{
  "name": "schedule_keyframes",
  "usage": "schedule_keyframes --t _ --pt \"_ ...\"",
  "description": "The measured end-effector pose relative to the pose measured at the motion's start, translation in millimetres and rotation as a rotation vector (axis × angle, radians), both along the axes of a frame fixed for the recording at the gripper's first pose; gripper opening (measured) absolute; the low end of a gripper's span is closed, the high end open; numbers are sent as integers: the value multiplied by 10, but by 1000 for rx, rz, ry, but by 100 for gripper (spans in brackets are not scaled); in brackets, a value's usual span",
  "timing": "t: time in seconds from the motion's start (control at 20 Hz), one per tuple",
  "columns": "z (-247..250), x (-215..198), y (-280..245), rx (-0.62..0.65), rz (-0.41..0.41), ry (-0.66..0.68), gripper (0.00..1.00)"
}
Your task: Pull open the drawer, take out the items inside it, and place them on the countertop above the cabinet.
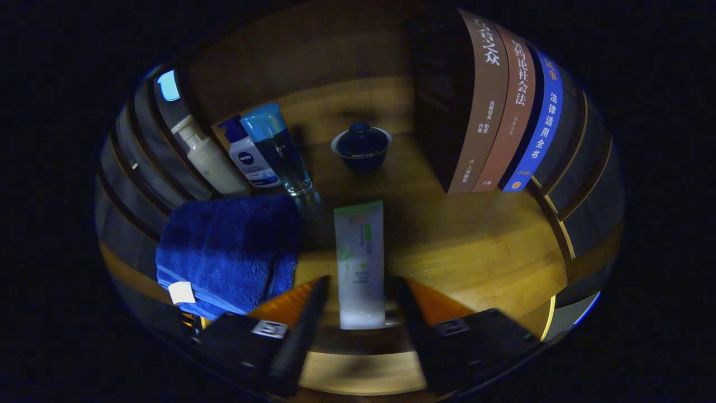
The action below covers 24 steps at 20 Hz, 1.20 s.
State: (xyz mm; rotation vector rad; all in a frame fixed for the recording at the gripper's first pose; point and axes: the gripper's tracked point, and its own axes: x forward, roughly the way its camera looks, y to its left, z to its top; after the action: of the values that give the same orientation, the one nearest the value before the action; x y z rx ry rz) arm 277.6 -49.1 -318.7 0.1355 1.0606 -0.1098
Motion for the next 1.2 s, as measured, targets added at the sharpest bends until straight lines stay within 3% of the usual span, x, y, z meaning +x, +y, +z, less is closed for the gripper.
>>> schedule_keyframes --t 0.15,0.55,0.95,1.2 --pt "90 -74 -16 -11 1 -10 100" --pt "713 -600 137 -69 50 -221 99" --pt "1564 -1751 330 -119 81 -589 100" --pt "1553 -2470 292 -106 55 -717 99"
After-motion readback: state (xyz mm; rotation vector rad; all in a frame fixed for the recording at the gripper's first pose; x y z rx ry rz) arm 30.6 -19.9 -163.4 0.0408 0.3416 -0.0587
